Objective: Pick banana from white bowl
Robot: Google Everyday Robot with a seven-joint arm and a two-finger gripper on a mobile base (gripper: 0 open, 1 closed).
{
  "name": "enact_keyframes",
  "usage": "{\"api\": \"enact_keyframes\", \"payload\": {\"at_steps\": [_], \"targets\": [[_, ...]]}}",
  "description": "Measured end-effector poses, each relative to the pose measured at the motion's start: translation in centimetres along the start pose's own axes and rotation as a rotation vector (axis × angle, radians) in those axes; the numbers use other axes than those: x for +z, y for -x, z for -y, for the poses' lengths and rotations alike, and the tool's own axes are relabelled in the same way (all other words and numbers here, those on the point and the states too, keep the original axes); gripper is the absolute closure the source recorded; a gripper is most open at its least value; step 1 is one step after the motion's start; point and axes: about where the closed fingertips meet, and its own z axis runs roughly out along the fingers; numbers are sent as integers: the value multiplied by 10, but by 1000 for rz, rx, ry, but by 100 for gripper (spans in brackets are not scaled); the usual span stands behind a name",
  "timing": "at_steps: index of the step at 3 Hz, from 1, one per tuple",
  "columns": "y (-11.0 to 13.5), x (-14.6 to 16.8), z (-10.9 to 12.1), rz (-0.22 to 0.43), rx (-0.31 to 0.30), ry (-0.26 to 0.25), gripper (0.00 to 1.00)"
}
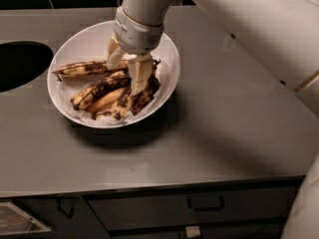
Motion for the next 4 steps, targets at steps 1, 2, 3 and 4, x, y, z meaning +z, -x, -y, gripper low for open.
{"api": "enact_keyframes", "payload": {"at_steps": [1, 2, 3, 4], "targets": [[14, -16, -4, -31, -10, 16, 33], [25, -28, -6, -54, -19, 24, 33], [27, -26, -4, -46, -27, 35, 34], [27, -26, -5, -46, -27, 35, 34]]}}
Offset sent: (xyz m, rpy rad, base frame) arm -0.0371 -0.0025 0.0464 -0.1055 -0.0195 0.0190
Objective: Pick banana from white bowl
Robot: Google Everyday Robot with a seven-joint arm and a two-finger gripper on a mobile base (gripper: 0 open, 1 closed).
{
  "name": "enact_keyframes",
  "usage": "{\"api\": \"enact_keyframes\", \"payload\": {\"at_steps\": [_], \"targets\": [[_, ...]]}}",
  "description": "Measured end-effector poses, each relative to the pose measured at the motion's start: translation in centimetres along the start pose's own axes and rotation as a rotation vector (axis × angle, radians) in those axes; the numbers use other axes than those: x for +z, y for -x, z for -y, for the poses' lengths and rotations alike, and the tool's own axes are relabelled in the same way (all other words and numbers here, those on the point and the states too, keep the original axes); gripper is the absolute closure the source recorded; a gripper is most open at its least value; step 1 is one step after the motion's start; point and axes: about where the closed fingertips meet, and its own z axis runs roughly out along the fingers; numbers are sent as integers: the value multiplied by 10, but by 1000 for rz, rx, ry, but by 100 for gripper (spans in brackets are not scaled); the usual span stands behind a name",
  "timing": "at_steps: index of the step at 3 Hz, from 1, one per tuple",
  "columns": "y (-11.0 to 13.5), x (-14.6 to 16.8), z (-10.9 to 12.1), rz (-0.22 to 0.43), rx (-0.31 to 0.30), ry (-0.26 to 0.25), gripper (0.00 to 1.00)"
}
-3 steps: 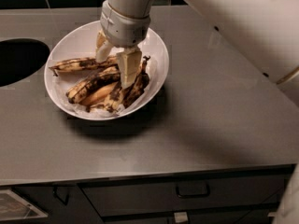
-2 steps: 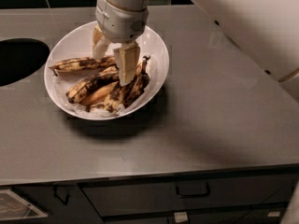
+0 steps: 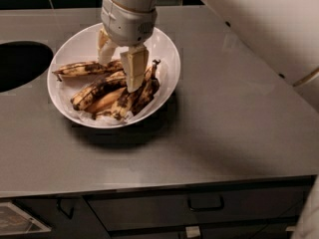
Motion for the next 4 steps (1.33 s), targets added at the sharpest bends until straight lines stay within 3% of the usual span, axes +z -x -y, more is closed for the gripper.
{"api": "enact_keyframes", "payload": {"at_steps": [4], "targets": [[-3, 14, -16, 37, 14, 4, 33]]}}
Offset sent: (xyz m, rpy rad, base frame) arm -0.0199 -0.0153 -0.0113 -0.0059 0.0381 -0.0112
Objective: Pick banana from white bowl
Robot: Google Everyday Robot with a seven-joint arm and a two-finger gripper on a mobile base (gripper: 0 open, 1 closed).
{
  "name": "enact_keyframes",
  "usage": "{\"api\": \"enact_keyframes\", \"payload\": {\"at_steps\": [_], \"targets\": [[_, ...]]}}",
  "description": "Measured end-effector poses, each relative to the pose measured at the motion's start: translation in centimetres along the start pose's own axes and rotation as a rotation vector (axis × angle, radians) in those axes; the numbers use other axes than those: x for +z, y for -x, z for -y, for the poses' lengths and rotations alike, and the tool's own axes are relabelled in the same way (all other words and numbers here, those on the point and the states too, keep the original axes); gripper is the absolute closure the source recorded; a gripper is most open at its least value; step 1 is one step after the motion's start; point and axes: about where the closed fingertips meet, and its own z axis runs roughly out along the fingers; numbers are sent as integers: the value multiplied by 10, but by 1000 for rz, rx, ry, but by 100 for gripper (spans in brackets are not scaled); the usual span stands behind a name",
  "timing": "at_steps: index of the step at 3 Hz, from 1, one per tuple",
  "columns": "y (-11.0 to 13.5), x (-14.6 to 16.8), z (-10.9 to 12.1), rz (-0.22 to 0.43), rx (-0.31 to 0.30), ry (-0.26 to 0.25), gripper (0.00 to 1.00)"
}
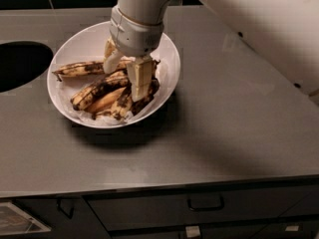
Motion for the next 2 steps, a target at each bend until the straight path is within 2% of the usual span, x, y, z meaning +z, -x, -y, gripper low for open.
{"api": "enact_keyframes", "payload": {"at_steps": [2], "targets": [[-7, 7, -2, 17, 7, 12, 33]]}}
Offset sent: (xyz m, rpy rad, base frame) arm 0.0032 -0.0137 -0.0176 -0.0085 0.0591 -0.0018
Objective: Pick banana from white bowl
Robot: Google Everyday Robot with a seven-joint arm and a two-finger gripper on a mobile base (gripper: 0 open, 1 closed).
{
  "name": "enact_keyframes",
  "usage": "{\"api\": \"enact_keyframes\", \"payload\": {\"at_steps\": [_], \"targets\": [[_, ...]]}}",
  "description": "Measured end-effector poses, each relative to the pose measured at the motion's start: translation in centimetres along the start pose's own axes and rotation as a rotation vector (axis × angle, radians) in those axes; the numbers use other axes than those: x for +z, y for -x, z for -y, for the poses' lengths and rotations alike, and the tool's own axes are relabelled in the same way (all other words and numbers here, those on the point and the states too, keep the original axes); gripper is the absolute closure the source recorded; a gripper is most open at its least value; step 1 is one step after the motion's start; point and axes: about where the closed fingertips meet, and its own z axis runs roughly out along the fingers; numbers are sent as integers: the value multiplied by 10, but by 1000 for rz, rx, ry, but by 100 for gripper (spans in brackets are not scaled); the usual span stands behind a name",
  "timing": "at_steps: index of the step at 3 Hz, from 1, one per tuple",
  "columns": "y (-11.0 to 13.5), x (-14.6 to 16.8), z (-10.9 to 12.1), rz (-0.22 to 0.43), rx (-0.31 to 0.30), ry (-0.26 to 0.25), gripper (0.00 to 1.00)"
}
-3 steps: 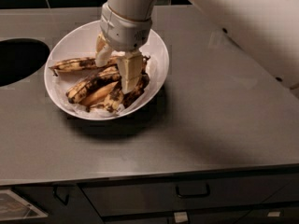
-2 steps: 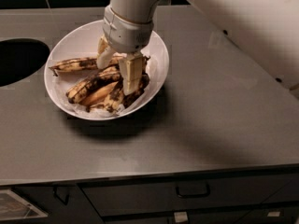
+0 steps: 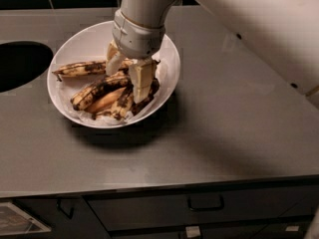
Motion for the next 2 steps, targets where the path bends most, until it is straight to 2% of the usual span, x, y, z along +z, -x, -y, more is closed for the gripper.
{"api": "enact_keyframes", "payload": {"at_steps": [2], "targets": [[-8, 7, -2, 10, 14, 14, 33]]}}
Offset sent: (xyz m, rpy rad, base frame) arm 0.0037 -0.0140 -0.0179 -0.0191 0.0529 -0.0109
